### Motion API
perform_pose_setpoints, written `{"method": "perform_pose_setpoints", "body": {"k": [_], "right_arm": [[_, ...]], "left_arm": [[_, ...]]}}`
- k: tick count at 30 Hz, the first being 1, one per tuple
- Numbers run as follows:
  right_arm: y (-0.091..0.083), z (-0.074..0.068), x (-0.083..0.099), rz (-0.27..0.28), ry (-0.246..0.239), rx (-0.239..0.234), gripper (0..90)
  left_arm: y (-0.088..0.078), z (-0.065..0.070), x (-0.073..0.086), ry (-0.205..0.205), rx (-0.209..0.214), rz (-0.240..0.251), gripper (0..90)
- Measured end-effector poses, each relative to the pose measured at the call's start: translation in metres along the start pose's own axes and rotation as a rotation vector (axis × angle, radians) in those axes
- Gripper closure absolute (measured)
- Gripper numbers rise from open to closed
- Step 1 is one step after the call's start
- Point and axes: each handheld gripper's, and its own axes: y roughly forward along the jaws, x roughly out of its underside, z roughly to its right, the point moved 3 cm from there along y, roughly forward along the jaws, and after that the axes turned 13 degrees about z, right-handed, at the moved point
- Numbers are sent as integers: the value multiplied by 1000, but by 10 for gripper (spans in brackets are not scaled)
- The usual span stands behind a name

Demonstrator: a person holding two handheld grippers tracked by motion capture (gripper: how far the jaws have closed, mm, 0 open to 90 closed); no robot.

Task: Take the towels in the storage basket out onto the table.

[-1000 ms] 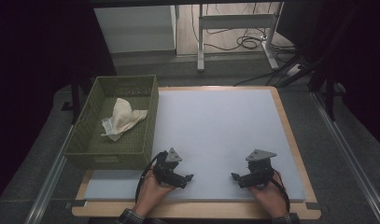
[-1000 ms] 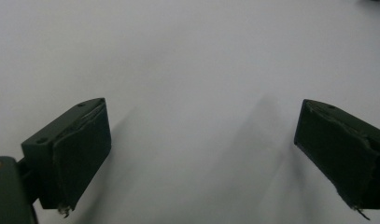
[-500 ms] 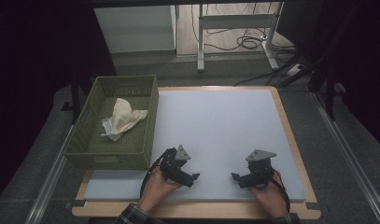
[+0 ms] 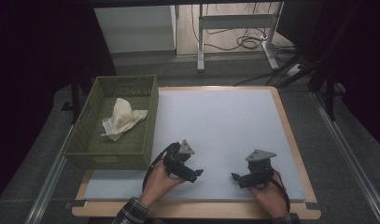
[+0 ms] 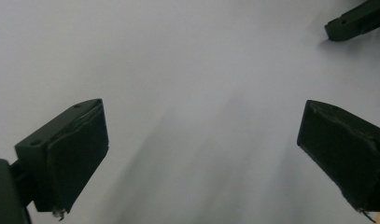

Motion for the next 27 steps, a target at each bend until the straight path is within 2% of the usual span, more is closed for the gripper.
{"method": "perform_pose_setpoints", "body": {"k": [9,13,22,27], "right_arm": [[0,0,0,0,-1,1,3],[0,0,0,0,0,1,3],[0,0,0,0,-1,0,3],[0,0,0,-2,-2,-1,3]], "left_arm": [[-3,-2,-20,-6,26,3,20],[-3,-4,-27,1,26,-1,20],[-6,-10,-46,-18,47,12,21],[-8,-13,-54,-14,46,9,22]]}}
